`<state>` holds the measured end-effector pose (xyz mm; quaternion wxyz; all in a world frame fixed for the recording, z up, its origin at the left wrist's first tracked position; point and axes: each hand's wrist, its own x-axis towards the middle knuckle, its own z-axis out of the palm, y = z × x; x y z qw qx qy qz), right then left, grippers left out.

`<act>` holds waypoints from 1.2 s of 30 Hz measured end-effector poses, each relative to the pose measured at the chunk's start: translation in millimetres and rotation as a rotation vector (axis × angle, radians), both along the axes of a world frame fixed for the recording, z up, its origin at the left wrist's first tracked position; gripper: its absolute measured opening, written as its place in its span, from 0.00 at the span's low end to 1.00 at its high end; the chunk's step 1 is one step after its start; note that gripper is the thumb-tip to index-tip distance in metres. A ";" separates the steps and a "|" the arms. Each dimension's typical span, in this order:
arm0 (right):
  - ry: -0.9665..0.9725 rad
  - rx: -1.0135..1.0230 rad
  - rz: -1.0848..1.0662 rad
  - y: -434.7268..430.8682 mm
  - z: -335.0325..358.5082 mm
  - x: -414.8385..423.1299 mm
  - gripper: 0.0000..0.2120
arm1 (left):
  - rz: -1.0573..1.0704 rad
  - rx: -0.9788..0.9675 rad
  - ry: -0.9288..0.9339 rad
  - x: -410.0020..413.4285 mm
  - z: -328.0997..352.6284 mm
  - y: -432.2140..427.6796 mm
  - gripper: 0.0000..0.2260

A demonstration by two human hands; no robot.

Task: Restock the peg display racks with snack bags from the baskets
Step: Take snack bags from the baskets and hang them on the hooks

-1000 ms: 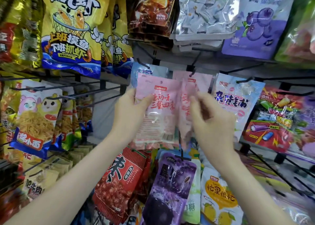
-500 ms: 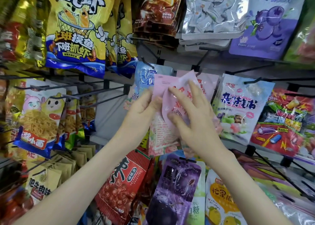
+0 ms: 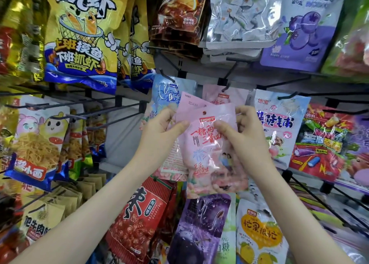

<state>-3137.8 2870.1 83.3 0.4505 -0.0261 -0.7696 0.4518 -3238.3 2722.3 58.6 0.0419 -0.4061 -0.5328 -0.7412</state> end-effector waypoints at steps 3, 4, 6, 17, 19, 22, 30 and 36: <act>0.030 -0.023 0.003 3.0 3.4 -1.1 0.11 | -0.002 -0.001 -0.026 -0.9 0.8 2.0 0.13; 0.024 -0.008 -0.006 3.9 5.3 -1.2 0.12 | 0.000 -0.015 -0.026 -1.0 1.4 2.0 0.15; 0.037 -0.002 -0.003 3.5 10.3 0.6 0.11 | 0.020 -0.026 -0.023 -2.0 2.4 -0.1 0.11; 0.178 -0.048 -0.080 15.3 53.7 7.2 0.06 | 0.182 0.209 -0.127 -32.8 14.3 -36.5 0.05; 0.165 -0.065 -0.090 13.1 55.4 3.7 0.06 | 0.187 0.261 -0.139 -35.9 17.9 -42.7 0.05; 0.156 -0.065 -0.117 12.1 56.8 0.9 0.10 | 0.155 0.285 -0.131 -33.0 20.2 -46.7 0.04; 0.163 0.022 -0.216 9.3 53.6 -7.6 0.31 | 0.067 0.262 -0.176 -28.3 13.9 -46.3 0.08; 0.187 0.126 -0.326 -0.3 53.1 -2.4 0.21 | 0.097 0.274 -0.198 -25.6 6.4 -44.8 0.08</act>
